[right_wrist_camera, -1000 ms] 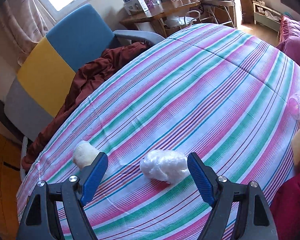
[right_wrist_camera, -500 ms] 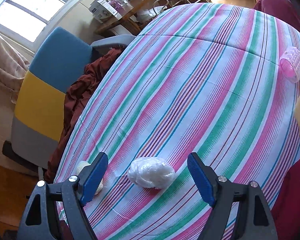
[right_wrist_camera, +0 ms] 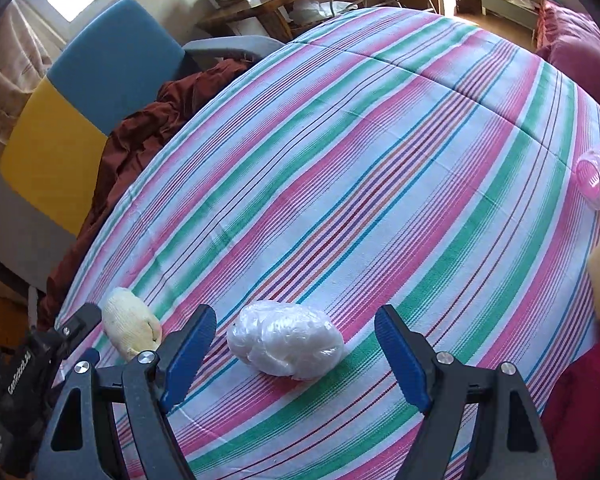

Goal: Organize objects
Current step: 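Grasp the beige sock bundle with the left tool, then grasp the white plastic bag bundle with the right tool while the left tool holds the sock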

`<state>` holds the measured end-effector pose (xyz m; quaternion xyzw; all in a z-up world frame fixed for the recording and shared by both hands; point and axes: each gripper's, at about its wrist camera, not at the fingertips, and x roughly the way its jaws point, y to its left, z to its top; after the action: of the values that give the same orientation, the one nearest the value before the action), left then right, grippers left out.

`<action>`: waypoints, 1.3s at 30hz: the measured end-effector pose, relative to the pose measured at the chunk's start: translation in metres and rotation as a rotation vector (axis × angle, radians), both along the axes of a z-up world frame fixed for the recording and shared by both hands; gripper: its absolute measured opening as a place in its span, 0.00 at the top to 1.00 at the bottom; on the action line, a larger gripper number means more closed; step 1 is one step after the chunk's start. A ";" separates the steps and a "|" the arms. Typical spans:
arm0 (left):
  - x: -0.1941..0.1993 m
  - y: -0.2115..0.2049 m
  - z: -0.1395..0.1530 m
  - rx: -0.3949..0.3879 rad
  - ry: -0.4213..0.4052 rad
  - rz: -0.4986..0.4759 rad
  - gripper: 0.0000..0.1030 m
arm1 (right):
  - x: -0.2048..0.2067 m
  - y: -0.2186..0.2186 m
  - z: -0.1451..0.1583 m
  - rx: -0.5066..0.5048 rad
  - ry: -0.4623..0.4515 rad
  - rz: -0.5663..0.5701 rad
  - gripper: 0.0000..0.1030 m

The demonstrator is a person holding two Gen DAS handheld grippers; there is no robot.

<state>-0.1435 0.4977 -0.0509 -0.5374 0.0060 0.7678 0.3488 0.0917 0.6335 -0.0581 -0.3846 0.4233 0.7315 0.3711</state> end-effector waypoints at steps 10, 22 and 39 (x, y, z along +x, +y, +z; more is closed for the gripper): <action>0.008 0.006 -0.018 0.037 0.018 -0.100 0.41 | -0.030 -0.009 -0.012 0.071 -0.155 0.134 0.43; 0.076 -0.075 -0.004 -0.023 0.136 -0.255 0.48 | -0.035 -0.020 -0.008 0.047 -0.106 0.234 0.48; 0.132 -0.121 -0.031 0.025 0.299 -0.231 0.45 | -0.070 -0.064 -0.005 0.087 -0.127 0.506 0.48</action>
<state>-0.0116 0.3765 -0.0824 -0.4089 0.1098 0.7940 0.4362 0.0215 0.5694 -0.0626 -0.5071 0.2573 0.7931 0.2184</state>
